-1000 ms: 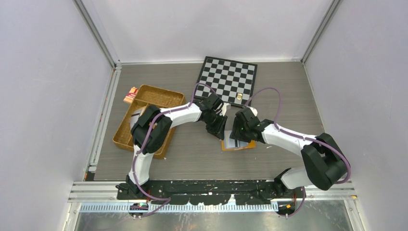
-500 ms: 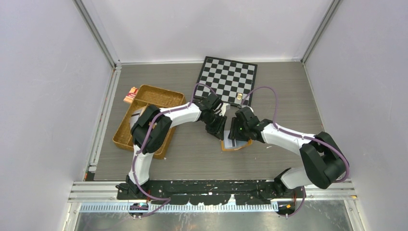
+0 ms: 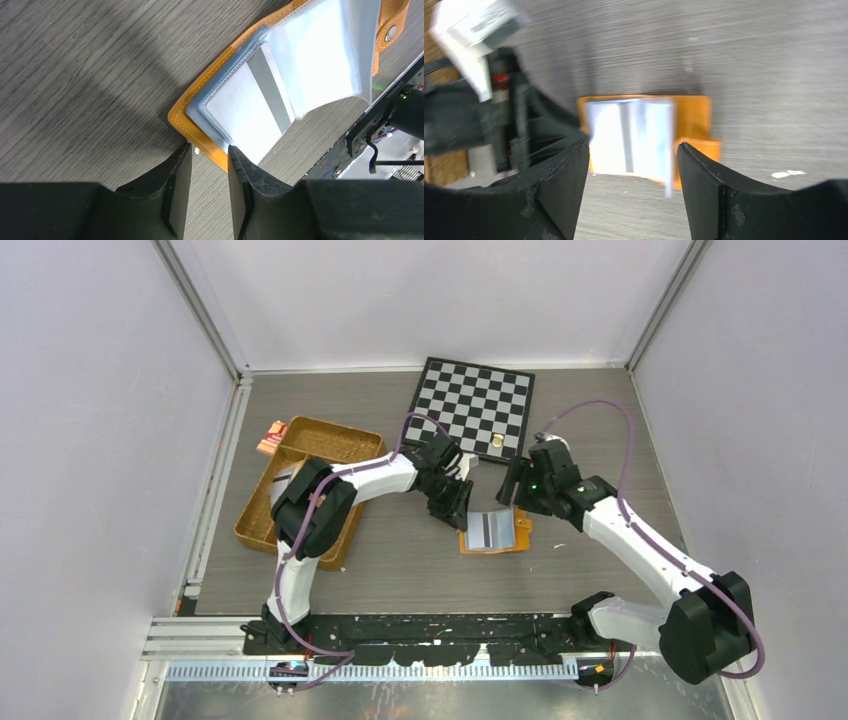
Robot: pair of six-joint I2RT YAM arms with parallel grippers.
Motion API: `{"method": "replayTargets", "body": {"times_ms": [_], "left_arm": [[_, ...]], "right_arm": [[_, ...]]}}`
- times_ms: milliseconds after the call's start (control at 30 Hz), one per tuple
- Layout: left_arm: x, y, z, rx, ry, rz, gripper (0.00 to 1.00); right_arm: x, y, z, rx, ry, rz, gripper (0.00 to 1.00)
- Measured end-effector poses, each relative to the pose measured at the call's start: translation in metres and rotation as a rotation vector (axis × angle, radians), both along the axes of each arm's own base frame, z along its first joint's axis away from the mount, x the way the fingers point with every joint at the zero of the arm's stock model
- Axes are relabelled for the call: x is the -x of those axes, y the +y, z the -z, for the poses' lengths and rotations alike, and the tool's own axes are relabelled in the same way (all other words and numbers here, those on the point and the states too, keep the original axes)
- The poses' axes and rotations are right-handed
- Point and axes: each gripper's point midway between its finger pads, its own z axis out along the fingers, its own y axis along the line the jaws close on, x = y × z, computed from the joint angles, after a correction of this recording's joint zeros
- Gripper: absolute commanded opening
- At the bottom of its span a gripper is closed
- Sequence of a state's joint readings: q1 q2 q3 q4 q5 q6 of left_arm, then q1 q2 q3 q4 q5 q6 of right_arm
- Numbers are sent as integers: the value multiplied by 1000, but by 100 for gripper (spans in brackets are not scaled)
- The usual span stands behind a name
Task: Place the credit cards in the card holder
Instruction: Close the card holder at the center of the board.
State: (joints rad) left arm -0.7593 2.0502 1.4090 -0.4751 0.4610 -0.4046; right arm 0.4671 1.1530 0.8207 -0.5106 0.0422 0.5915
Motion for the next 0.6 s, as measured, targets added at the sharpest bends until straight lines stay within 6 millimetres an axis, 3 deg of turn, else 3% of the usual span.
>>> {"method": "replayTargets", "body": {"times_ms": [100,233,467,533,600], "left_arm": [[0,0,0,2,2,0,35],[0,0,0,2,2,0,35],[0,0,0,3,3,0,35],[0,0,0,4,5,0,35],[1,-1,-1,8,8,-2,35]], "right_arm": [[-3,-34,14,27,48,102,70],[14,-69,45,76,158,198,69],[29,-64,76,54,283,165,63],[29,-59,80,35,296,150,53],[27,-53,81,8,300,132,36]]}}
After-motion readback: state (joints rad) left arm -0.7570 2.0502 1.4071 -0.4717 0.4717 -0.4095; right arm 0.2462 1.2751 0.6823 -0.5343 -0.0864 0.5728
